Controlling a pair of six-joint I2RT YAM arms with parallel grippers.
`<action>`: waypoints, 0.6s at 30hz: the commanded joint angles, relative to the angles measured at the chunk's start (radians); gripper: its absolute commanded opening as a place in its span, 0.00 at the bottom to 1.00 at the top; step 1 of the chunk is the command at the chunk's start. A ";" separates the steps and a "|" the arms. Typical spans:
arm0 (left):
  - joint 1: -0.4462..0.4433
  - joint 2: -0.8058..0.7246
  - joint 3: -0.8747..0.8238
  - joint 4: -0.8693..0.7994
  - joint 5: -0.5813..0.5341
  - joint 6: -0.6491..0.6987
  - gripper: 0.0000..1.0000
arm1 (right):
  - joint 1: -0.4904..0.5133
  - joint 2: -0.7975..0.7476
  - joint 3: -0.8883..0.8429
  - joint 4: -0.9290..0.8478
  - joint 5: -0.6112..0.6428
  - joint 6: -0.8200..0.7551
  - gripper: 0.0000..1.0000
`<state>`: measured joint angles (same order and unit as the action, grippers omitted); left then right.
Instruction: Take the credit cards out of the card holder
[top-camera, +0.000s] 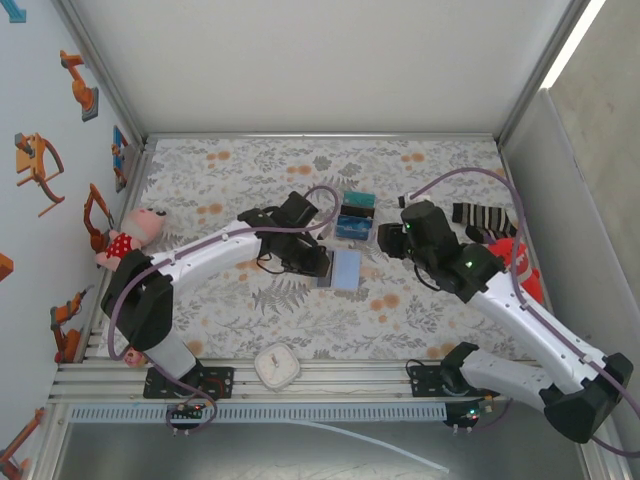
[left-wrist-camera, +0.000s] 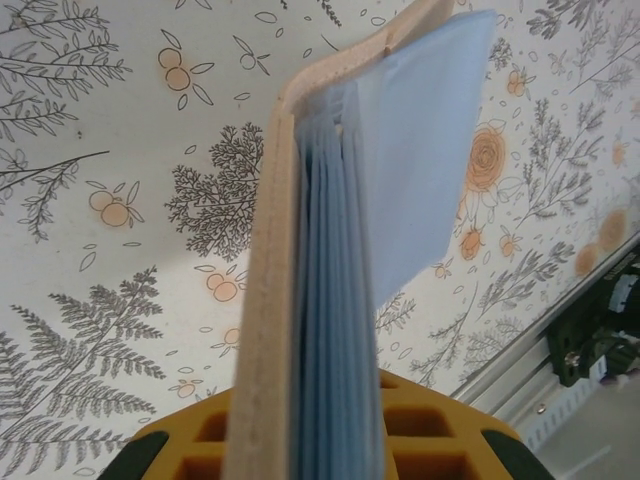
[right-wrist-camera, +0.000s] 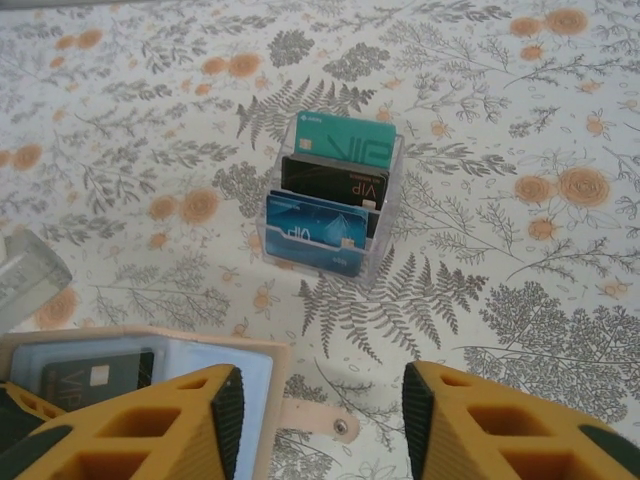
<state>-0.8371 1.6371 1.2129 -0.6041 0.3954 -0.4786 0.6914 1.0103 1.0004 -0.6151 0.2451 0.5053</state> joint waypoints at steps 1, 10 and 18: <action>0.004 0.011 -0.040 0.159 0.157 -0.067 0.00 | -0.002 0.025 0.019 -0.029 -0.021 0.013 0.39; 0.023 0.091 -0.094 0.278 0.271 -0.120 0.00 | -0.001 0.090 0.036 -0.029 -0.070 0.009 0.36; 0.046 0.151 -0.111 0.301 0.307 -0.107 0.00 | -0.001 0.121 0.034 -0.006 -0.090 0.010 0.36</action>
<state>-0.8024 1.7748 1.1084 -0.3317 0.6491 -0.5892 0.6907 1.1206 1.0031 -0.6239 0.1677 0.5079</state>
